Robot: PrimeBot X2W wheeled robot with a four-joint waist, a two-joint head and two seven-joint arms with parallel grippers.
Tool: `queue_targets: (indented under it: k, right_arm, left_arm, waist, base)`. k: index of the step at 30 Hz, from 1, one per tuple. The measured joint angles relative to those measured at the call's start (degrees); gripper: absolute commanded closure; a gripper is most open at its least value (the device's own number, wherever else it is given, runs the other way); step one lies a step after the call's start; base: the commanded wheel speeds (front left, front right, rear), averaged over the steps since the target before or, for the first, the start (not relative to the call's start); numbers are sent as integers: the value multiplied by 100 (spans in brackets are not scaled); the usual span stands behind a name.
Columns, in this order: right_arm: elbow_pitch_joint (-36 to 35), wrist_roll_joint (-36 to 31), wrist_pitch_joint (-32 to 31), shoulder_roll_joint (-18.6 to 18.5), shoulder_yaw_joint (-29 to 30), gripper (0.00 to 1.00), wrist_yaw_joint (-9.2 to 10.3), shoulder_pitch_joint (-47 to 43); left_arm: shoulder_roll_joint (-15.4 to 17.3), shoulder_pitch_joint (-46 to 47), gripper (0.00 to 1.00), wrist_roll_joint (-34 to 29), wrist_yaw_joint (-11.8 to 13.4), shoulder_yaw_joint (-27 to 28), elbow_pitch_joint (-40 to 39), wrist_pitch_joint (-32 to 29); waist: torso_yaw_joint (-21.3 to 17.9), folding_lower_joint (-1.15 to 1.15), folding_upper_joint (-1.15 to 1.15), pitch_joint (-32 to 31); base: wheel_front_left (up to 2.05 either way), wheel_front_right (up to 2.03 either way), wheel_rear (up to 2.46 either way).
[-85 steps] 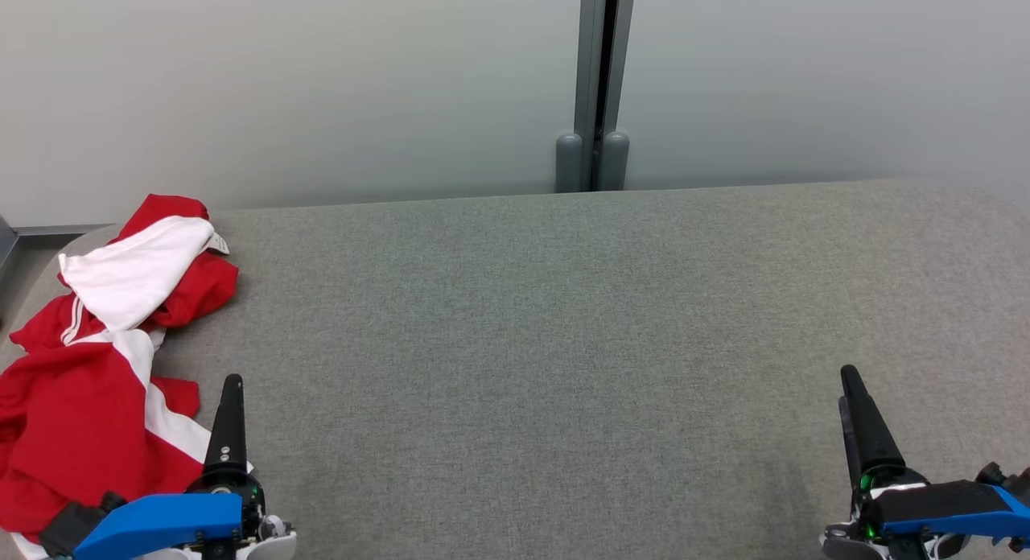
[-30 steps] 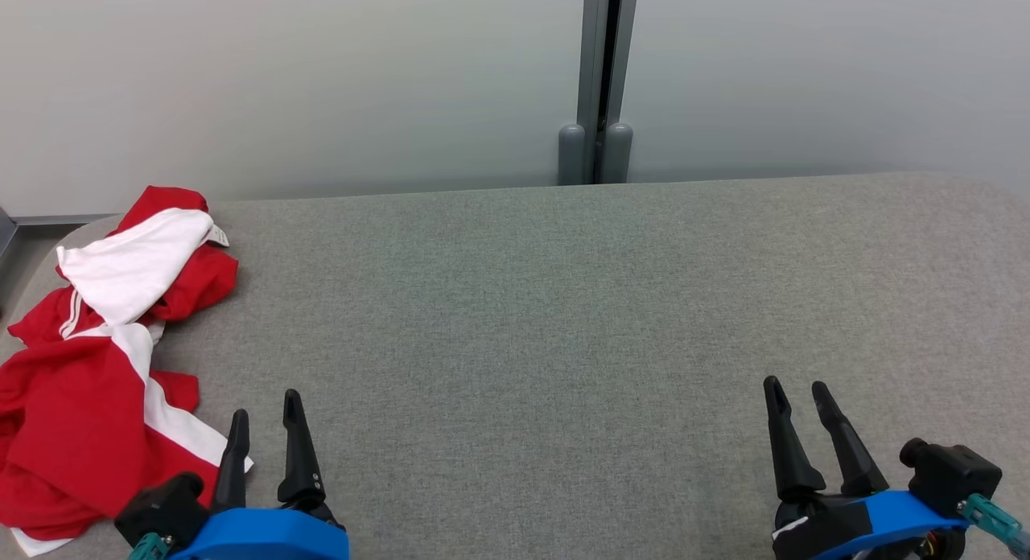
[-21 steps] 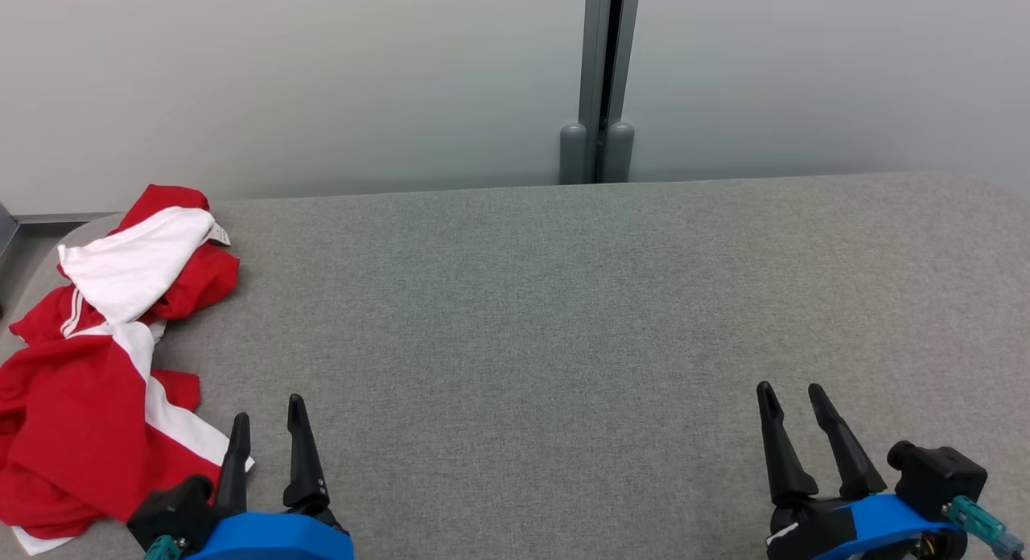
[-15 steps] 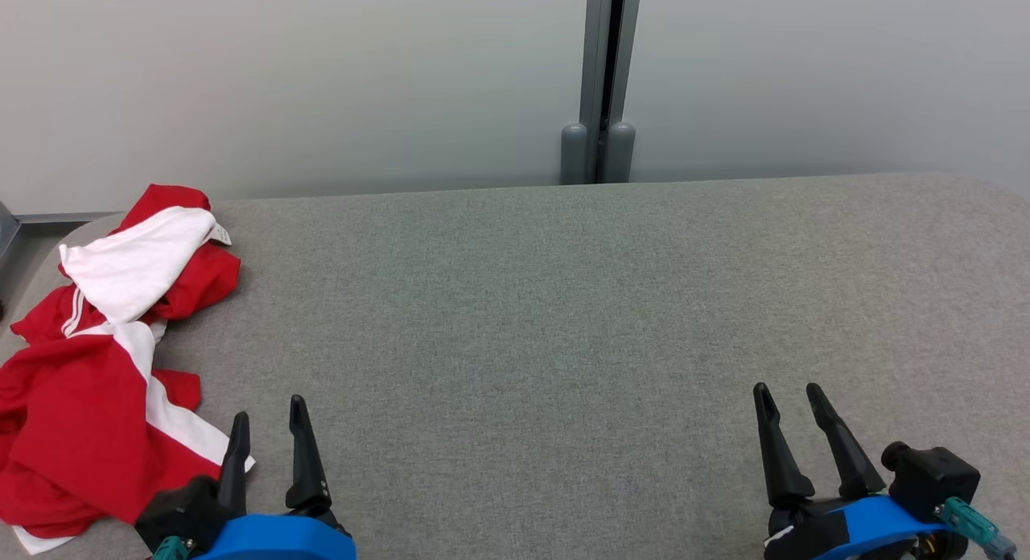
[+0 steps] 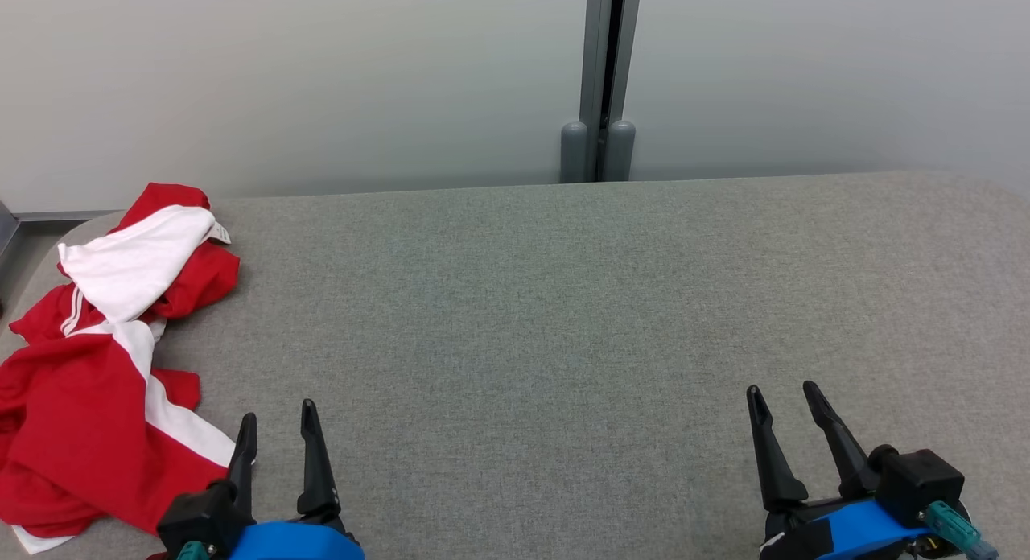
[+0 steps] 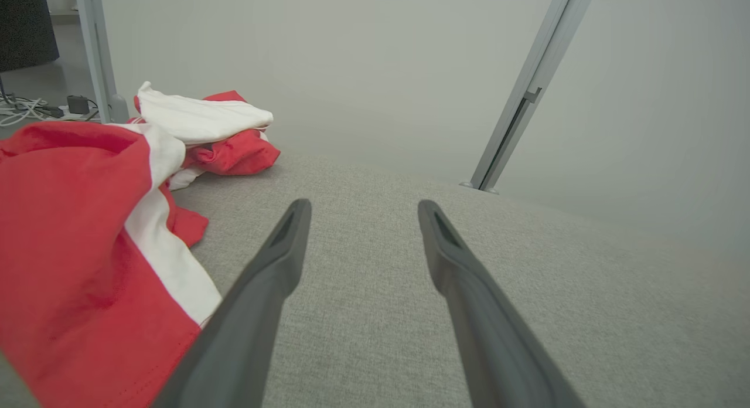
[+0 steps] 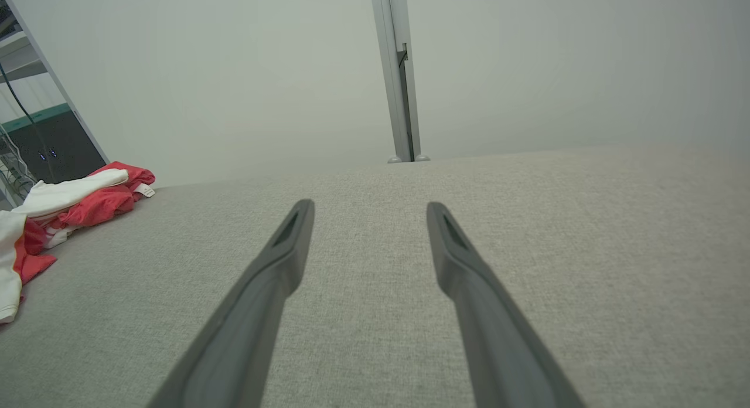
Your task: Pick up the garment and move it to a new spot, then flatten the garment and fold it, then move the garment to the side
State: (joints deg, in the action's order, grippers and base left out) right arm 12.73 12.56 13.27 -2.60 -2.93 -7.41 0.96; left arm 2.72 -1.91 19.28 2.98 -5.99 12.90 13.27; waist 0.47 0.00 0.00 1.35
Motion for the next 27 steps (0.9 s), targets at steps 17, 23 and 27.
queue_targets:
  k: [17,23,27]
  right_arm:
    - [25,-659,171,-8,-48,0,-7,1]
    - [25,-664,171,-9,-46,0,-7,1]
    - [24,-665,171,-9,-55,0,-7,2]
  left_arm:
    - [7,-12,0,-486,25,-59,79,172]
    - [8,-13,0,-472,24,-64,111,172]
    - [8,-13,0,-470,24,-65,131,172]
  waist:
    - [13,0,0,20]
    - [12,0,0,20]
    - [8,0,0,21]
  base:
    - [0,0,0]
    - [0,0,0]
    - [0,0,0]
